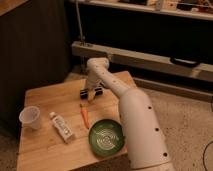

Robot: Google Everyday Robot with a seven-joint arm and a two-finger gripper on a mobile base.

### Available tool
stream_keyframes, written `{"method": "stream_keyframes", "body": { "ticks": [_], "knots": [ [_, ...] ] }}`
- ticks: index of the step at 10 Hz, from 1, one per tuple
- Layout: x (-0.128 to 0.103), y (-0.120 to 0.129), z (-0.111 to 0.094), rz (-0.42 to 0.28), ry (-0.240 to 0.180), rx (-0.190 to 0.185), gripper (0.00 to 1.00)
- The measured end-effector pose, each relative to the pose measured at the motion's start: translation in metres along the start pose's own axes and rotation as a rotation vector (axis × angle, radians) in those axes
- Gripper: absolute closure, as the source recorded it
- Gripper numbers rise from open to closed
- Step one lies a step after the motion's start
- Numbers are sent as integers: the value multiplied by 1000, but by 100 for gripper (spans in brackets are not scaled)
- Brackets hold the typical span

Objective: Place the eraser in the ceramic cup

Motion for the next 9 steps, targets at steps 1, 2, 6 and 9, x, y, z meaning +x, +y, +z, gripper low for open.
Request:
{"method": "stream_keyframes", "body": {
  "ticks": [1, 2, 6, 9],
  "knots": [
    [-5, -5, 0, -9, 2, -9, 52],
    [-12, -11, 1, -22, 5, -17, 52],
    [-58, -17, -5, -131, -15, -42, 83],
    [-98, -11, -15, -213, -84, -29, 100]
  ]
}}
